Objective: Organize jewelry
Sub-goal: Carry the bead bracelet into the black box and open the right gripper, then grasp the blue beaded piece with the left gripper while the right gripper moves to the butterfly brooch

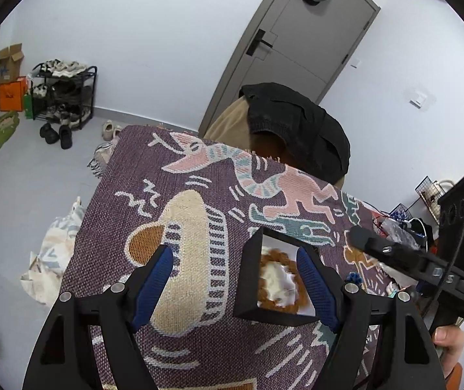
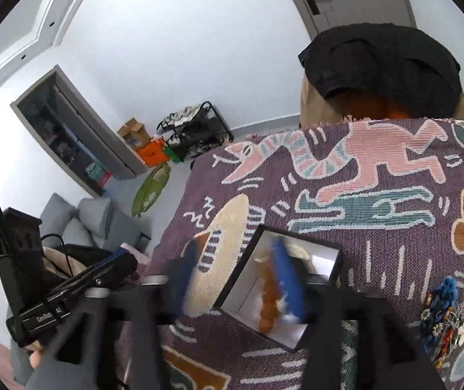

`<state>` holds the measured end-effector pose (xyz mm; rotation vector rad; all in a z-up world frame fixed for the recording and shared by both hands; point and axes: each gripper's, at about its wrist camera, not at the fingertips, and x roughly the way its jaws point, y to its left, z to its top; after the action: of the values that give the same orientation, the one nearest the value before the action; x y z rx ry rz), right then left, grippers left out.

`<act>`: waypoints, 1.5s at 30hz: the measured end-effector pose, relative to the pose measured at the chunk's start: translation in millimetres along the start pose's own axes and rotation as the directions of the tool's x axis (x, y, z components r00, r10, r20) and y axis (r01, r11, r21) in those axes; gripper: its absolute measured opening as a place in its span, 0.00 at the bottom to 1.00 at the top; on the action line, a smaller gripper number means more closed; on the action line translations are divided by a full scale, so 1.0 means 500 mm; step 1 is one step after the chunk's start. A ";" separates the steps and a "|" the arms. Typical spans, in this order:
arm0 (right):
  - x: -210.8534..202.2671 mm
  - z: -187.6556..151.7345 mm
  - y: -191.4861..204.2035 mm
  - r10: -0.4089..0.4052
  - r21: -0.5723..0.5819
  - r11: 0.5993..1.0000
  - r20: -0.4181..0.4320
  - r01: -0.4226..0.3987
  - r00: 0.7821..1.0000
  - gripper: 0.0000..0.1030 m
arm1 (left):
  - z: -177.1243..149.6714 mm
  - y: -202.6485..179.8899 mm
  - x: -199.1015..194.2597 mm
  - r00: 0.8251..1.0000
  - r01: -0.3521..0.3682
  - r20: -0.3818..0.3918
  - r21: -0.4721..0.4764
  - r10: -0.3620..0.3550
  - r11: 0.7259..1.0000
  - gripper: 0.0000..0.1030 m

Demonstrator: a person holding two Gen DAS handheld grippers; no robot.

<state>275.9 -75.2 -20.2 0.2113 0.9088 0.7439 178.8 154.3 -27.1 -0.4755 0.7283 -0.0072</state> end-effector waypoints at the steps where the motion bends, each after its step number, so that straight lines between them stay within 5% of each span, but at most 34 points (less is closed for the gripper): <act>1: -0.010 -0.003 -0.002 -0.014 -0.002 1.000 0.015 0.014 1.000 0.65 | -0.001 -0.003 0.001 1.000 0.002 -0.002 0.002 -0.002 1.000 0.77; 31: -0.224 -0.091 -0.309 -0.255 0.232 0.944 0.054 0.236 0.966 0.65 | -0.055 -0.263 0.126 0.981 0.161 -0.134 0.190 -0.137 0.969 0.77; 39: -0.246 -0.128 -0.386 -0.266 0.288 0.925 0.019 0.249 0.964 0.65 | -0.081 -0.345 0.197 0.961 0.216 -0.226 0.238 -0.162 0.947 0.77; 45: -0.235 -0.159 -0.439 -0.263 0.310 0.914 -0.039 0.262 0.964 0.65 | -0.117 -0.403 0.269 0.929 0.268 -0.324 0.249 -0.181 0.931 0.77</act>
<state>276.7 -325.2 -95.9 0.3621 1.0270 0.3459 273.7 -72.6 -65.7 -0.2764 0.9459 -0.4068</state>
